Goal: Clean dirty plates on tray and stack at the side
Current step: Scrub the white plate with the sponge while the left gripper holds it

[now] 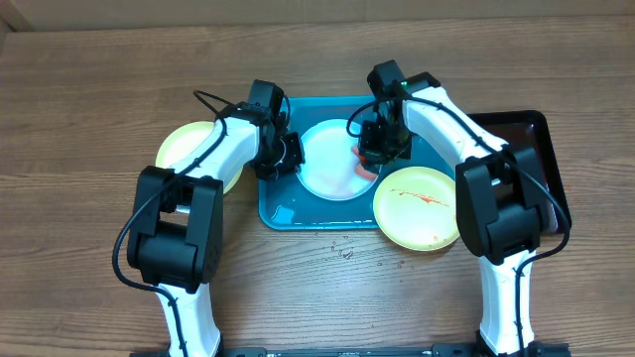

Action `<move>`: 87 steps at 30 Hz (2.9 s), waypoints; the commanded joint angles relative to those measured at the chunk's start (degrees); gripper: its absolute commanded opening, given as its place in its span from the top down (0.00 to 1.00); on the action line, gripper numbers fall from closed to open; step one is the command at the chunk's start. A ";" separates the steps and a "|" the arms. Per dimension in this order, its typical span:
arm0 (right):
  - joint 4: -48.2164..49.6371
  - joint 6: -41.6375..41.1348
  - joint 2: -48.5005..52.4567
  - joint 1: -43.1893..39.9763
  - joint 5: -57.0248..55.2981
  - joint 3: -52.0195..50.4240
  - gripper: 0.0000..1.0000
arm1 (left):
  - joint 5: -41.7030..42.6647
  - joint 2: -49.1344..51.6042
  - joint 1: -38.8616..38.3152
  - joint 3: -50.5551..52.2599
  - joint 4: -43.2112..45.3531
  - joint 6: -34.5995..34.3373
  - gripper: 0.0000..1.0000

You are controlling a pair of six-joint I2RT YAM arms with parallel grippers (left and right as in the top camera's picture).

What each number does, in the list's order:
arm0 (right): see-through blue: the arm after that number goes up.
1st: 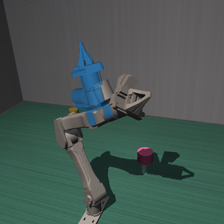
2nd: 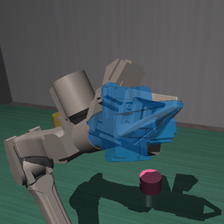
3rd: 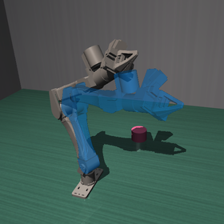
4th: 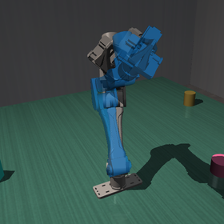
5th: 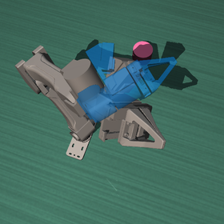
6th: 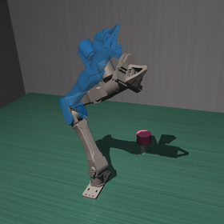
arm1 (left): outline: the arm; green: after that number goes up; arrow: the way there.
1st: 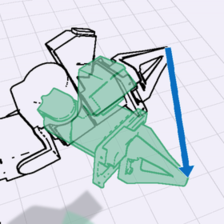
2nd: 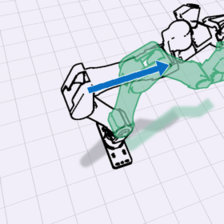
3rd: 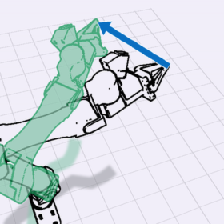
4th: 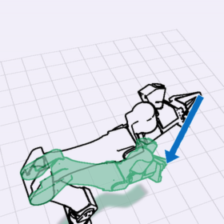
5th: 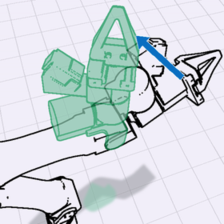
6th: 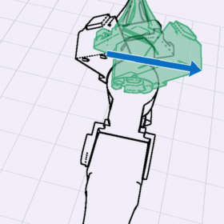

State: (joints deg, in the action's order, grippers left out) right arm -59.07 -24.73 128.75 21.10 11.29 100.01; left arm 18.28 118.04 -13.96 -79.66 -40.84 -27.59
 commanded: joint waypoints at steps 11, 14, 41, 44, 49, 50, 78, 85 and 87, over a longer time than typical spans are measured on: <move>13.09 1.16 -0.59 6.47 4.59 1.20 0.96 | -0.61 0.81 0.98 -1.07 -0.48 -0.94 0.96; 12.98 1.16 -0.59 7.82 4.92 1.20 0.96 | -0.33 0.81 0.98 -1.07 -0.46 -0.96 0.96; 2.60 2.69 -0.61 2.91 -10.38 1.40 0.96 | 0.39 0.81 0.98 -1.07 -0.70 -0.92 0.96; -1.25 2.69 -0.61 3.13 -9.27 1.38 0.96 | 0.44 0.81 0.98 -1.07 -0.66 -0.94 0.96; -2.32 2.64 -0.59 5.35 -1.31 1.20 0.96 | 0.63 0.81 0.98 -1.07 -0.57 -0.94 0.96; -1.90 2.32 -0.59 5.92 -1.11 1.18 0.96 | 0.63 0.81 0.98 -1.07 -0.50 -0.94 0.96; 17.29 -8.28 -0.59 6.51 -6.82 -2.27 0.96 | 0.85 0.81 0.98 -1.07 -0.72 -0.94 0.96; 6.45 -4.81 -0.59 1.92 -9.31 0.81 0.96 | 0.85 0.81 0.98 -1.07 -0.68 -0.94 0.96; 3.32 -4.81 -0.59 1.75 -8.98 0.90 0.96 | 0.85 0.81 0.98 -1.07 -0.66 -0.96 0.96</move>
State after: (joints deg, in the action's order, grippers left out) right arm -53.56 -30.98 128.53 23.75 5.41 99.66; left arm 18.52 118.04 -12.78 -79.68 -41.56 -28.53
